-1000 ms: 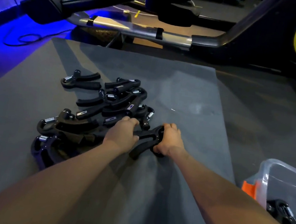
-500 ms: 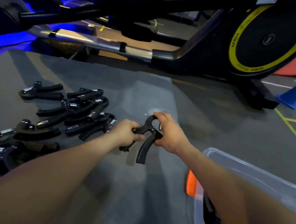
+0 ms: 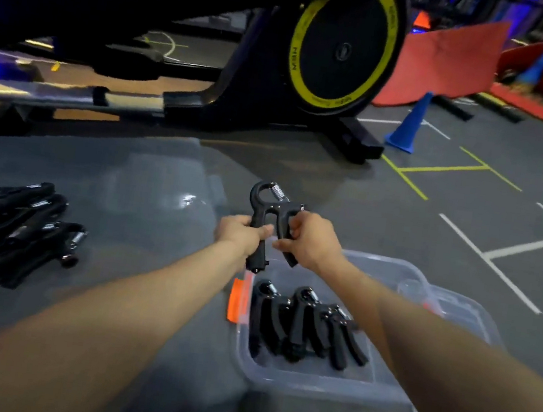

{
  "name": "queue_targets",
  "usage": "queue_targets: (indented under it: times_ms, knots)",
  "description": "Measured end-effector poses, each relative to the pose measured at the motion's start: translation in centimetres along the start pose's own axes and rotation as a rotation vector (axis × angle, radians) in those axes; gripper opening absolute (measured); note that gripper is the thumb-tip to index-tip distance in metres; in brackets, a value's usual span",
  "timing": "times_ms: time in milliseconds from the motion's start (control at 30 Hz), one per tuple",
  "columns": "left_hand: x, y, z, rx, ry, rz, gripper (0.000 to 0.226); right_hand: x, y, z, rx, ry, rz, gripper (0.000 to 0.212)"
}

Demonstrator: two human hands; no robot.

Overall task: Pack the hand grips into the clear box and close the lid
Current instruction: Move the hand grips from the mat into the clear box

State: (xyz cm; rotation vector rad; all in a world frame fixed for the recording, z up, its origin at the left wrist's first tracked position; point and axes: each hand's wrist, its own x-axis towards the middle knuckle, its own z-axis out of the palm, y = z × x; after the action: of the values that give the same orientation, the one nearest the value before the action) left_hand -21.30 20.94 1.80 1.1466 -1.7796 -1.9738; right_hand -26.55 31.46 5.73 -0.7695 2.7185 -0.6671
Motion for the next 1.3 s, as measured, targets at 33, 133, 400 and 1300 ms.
queue_targets:
  times_ms: [33,133,400,1300]
  knots:
    - [-0.3,-0.2,1.7,0.004,-0.011,-0.010,0.012,-0.2,1.4,-0.7,0.001,0.012,0.037,0.046]
    - [-0.9,-1.1,6.8,0.053,-0.052,-0.015,0.010,-0.7,5.9,-1.8,-0.030,0.025,0.127,0.043]
    - [-0.4,-6.4,15.3,0.553,-0.239,0.141,0.020,-1.5,17.3,-1.4,-0.008,-0.040,0.357,0.010]
    - [6.1,-16.9,15.2,1.382,-0.567,0.234,0.096,2.8,27.8,10.9,-0.033,-0.247,0.557,0.031]
